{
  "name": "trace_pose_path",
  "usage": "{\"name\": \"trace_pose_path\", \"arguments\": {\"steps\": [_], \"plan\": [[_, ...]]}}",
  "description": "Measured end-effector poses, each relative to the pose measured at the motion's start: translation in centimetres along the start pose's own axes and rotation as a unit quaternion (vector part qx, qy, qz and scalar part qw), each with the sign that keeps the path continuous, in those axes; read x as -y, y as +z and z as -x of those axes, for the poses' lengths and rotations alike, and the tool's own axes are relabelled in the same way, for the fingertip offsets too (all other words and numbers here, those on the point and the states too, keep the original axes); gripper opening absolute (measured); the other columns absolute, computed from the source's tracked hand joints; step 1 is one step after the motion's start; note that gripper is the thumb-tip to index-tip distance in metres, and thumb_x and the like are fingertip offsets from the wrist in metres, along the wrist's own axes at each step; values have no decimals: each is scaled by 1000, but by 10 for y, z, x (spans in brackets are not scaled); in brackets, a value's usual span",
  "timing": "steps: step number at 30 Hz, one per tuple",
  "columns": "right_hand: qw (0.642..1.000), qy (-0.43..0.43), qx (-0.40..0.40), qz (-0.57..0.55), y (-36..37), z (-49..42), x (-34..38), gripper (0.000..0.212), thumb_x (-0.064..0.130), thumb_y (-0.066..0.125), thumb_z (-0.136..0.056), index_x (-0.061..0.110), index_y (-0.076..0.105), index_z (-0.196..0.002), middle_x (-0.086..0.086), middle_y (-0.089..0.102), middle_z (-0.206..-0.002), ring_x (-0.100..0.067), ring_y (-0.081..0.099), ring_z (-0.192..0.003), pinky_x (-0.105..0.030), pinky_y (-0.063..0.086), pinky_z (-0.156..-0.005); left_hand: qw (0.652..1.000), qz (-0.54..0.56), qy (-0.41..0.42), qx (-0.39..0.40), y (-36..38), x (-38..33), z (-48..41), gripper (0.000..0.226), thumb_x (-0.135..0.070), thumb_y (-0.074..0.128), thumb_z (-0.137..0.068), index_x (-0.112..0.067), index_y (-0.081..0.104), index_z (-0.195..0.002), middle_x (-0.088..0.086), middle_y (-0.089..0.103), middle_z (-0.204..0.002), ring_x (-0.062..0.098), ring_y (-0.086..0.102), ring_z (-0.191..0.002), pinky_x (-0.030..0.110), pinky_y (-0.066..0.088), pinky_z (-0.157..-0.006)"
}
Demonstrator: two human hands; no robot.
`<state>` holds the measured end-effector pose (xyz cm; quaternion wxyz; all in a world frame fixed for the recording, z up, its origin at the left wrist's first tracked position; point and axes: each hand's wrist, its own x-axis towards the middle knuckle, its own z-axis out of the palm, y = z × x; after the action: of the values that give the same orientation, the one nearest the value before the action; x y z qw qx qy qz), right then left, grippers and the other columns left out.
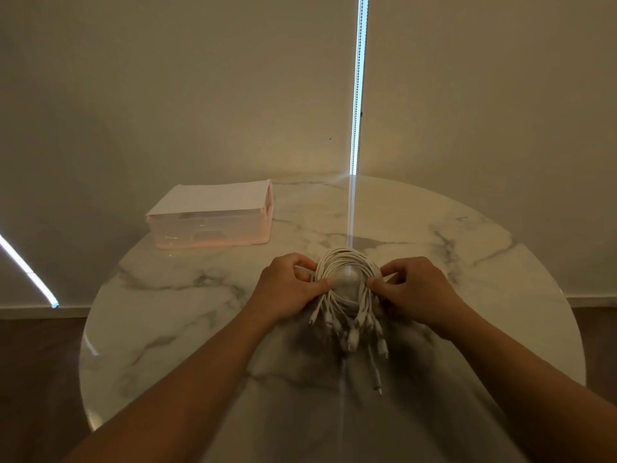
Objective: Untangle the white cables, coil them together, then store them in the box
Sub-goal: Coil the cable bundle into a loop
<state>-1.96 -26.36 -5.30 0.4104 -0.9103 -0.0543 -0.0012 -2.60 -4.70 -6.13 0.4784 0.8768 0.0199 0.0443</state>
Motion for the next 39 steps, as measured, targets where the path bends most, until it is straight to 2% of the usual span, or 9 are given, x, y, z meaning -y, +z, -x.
{"name": "trace_pose_path", "arguments": {"steps": [2,6,12,19,24,27,32,35,39], "plan": [[997,-33,-18,67,1,-3,0,23,38,73,-85,15,76,-88,-1,71,-73,-17,66,-67,-39,59,-73,998,-61,8,-4,-1,3,-3,44,-50,82,-68,-22,69,-99,-6,73,-83,8,68,-78,29,56,-75],[1000,-16,9,24,1,-7,-3,21,36,74,-85,16,76,-79,-2,69,-63,-16,62,-55,-42,60,-67,1000,-26,-10,9,1,8,-5,45,-49,83,-67,-22,69,-100,-5,74,-82,9,70,-77,34,58,-78],[1000,-1,15,-12,3,-7,-7,26,38,73,-85,14,75,-74,-6,70,-61,-28,68,-62,-48,60,-67,1000,-15,-5,-10,1,10,-6,46,-47,84,-66,-22,67,-101,-5,69,-85,11,68,-80,32,58,-77],[999,-18,-18,-25,-2,-14,-7,29,39,67,-89,16,75,-73,-6,70,-61,-21,69,-60,-42,61,-68,1000,-16,2,-22,-6,6,-7,29,-43,78,-77,-21,70,-94,-7,71,-84,6,67,-74,16,48,-60],[999,-49,-17,5,-3,-32,-2,35,32,64,-93,7,75,-71,-8,70,-63,-25,68,-63,-33,55,-65,988,128,-38,-73,-30,4,-17,9,-19,72,-86,-10,71,-86,10,71,-79,20,67,-61,33,60,-64],[998,-54,-17,13,3,-46,-5,37,32,62,-93,4,73,-71,-13,68,-64,-29,66,-64,-37,55,-68,936,289,-111,-168,-57,18,-32,3,-7,65,-89,-5,67,-88,15,68,-84,21,63,-67,31,60,-66],[996,-70,-61,2,17,-51,-13,18,30,64,-93,24,71,-77,5,68,-67,-12,63,-63,-26,48,-65,772,537,-188,-285,-103,63,-56,4,-1,55,-90,-3,57,-87,12,58,-80,19,59,-70,30,57,-60],[994,-68,-80,-8,15,-51,-19,17,29,64,-92,25,72,-77,6,69,-71,-13,64,-67,-28,49,-64,734,577,-205,-292,-112,81,-67,13,-8,50,-94,0,54,-103,13,52,-96,21,55,-79,33,54,-63],[993,-82,-82,8,16,-52,-23,16,25,66,-91,23,75,-79,7,70,-75,-10,64,-70,-27,50,-66,722,599,-208,-276,-114,82,-80,44,-15,52,-93,4,45,-132,18,46,-128,30,54,-115,38,57,-65]]}}
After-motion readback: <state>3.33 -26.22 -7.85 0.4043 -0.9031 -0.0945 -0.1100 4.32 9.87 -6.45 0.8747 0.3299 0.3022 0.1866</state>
